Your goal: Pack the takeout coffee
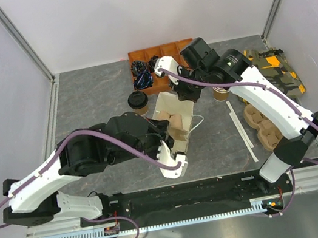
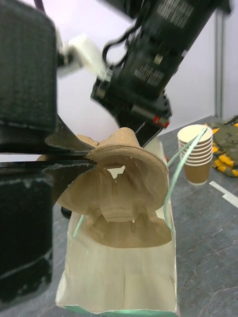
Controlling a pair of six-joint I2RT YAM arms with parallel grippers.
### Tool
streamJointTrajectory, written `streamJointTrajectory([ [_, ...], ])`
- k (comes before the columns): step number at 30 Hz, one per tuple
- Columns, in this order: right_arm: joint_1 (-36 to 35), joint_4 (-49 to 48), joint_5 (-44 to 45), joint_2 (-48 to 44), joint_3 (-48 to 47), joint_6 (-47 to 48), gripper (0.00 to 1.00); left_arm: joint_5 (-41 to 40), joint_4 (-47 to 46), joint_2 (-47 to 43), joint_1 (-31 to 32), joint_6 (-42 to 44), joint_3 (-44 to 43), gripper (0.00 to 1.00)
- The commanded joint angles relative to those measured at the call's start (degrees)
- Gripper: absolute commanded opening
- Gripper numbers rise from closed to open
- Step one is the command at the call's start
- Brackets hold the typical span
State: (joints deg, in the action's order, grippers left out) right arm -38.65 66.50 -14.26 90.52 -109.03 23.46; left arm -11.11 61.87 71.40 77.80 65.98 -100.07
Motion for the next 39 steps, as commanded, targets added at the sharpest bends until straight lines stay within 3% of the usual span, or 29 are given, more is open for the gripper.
streamJointTrajectory([
  [1,-0.37,1.88,4.15,1.59,-2.59,-2.11,0.00,-5.67,0.36,0.93,4.37,4.25,-5.65,0.02],
  [10,-1.25,2.49,4.95,2.12,-4.17,-2.11,0.00,-7.78,1.59,3.57,6.40,6.71,-8.56,0.02],
  [33,-3.01,0.39,-5.69,-6.23,1.45,1.15,0.00,-3.56,1.51,2.26,5.78,-15.78,6.82,0.02],
  [39,-3.18,3.02,-9.73,-4.57,-0.03,1.94,0.00,-5.67,-2.63,2.43,5.17,-14.31,6.56,0.02],
])
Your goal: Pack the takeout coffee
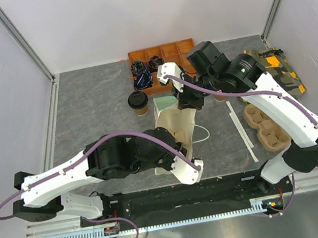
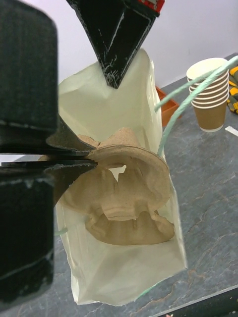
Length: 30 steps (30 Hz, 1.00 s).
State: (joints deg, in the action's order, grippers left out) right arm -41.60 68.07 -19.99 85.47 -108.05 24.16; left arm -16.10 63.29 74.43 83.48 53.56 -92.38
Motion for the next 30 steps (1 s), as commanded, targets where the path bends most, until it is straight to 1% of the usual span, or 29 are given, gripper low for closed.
streamJointTrajectory([
  [1,-0.32,1.71,-4.27,0.92,-1.46,1.15,0.00,-0.60,-3.79,-0.34,-0.60,-1.53,-2.70,0.02],
  [4,-0.23,2.85,-5.58,1.97,-3.48,0.97,0.00,-0.69,-1.95,0.62,-0.60,-0.48,-6.39,0.02],
  [6,-0.32,3.91,-6.38,2.59,-4.97,0.45,0.00,-0.78,-1.50,0.97,-0.69,0.40,-7.11,0.02],
  [12,-0.32,5.23,-9.45,3.12,-4.54,-0.17,0.00,-0.16,-2.55,0.10,-1.65,-0.91,-3.78,0.02],
  [17,-0.41,6.11,-10.95,3.65,-4.89,-1.22,0.00,-2.09,-2.91,1.15,-2.44,0.13,-4.21,0.02],
  [23,-0.32,6.63,-10.69,4.18,-6.56,-2.80,0.00,-2.62,-0.90,2.03,-2.45,1.20,-10.09,0.02],
  [27,-0.32,5.23,-9.02,2.60,-5.95,-5.35,0.00,0.27,1.49,1.68,-1.92,0.93,-13.09,0.02],
  [30,-0.32,4.79,-7.53,2.24,-6.47,-7.81,0.00,0.19,2.71,1.85,-0.96,-0.12,-14.23,0.02],
])
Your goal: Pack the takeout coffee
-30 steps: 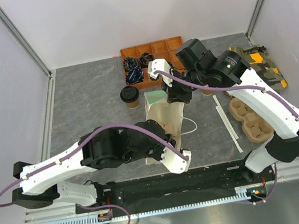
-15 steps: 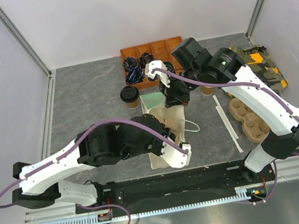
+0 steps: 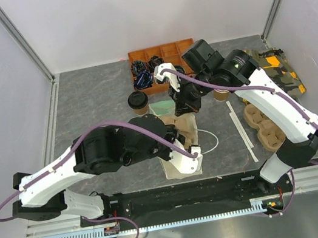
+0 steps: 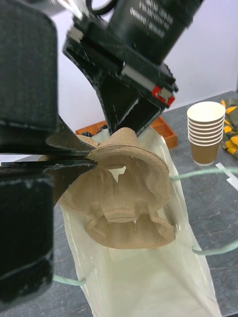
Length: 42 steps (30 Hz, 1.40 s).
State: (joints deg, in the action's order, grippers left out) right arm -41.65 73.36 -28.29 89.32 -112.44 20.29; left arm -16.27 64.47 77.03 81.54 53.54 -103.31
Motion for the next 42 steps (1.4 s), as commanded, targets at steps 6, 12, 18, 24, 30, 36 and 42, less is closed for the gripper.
streamJointTrajectory([
  [6,-0.28,-0.77,2.45,-2.13,-1.55,-6.93,0.00,-1.48,2.06,0.05,1.96,-2.65,-2.08,0.02],
  [12,-0.36,-1.12,3.07,-2.22,-3.13,-8.96,0.00,-4.82,-3.38,-2.41,2.05,-0.02,-1.02,0.02],
  [18,-0.19,-1.12,1.75,-2.40,-3.66,-10.01,0.00,-3.69,-3.12,-2.59,2.48,0.69,-6.47,0.02],
  [24,-0.28,-1.47,2.45,-2.22,-2.52,-10.10,0.00,-2.45,-2.77,-2.33,3.36,-1.50,-2.43,0.02],
  [30,-0.28,-2.52,3.95,-3.10,-0.68,-11.06,0.00,-2.97,-2.86,-2.15,3.72,-6.07,5.04,0.02],
  [36,-0.28,-3.40,2.28,-3.54,1.17,-11.59,0.00,-3.85,-4.78,-1.89,3.72,-8.80,10.22,0.02],
  [42,-0.28,-3.49,0.00,-3.19,3.37,-11.42,0.00,-7.37,-10.23,-2.41,3.72,-7.40,16.11,0.02],
])
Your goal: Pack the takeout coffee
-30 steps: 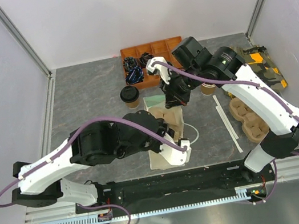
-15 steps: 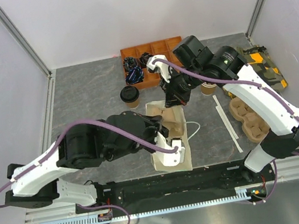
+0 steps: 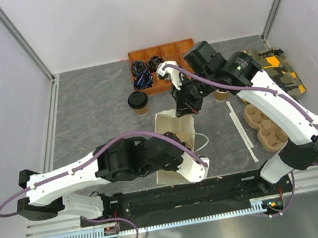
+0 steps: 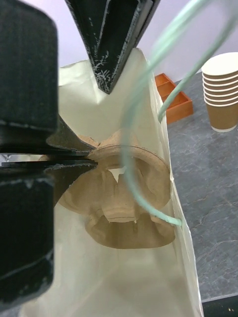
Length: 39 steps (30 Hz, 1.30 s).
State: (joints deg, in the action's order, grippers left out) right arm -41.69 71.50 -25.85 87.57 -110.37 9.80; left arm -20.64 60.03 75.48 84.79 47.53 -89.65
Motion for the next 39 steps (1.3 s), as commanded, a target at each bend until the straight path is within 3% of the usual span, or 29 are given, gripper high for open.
streamJointTrajectory([
  [1,-0.23,-1.72,-2.72,-1.52,1.38,-0.75,0.00,-3.17,-6.32,-1.04,0.46,-1.21,2.81,0.02],
  [12,-0.23,-2.25,-3.86,-0.82,0.85,-0.49,0.00,1.65,-8.53,-3.15,-0.07,-4.28,9.49,0.03],
  [29,-0.32,-1.98,-6.15,-0.91,3.66,1.01,0.00,10.18,-15.46,-5.26,-7.80,-5.96,19.06,0.03],
  [34,-0.23,-1.81,-6.76,-0.21,3.40,1.62,0.00,10.53,-16.96,-5.61,-9.90,-4.38,20.12,0.18],
  [35,-0.23,-1.63,-6.85,-0.12,3.32,1.54,0.00,10.62,-17.05,-5.78,-10.17,-4.03,19.86,0.28],
  [39,-0.23,-1.63,-7.02,0.23,3.32,1.71,0.00,10.63,-17.23,-7.10,-10.53,-2.45,18.28,0.44],
])
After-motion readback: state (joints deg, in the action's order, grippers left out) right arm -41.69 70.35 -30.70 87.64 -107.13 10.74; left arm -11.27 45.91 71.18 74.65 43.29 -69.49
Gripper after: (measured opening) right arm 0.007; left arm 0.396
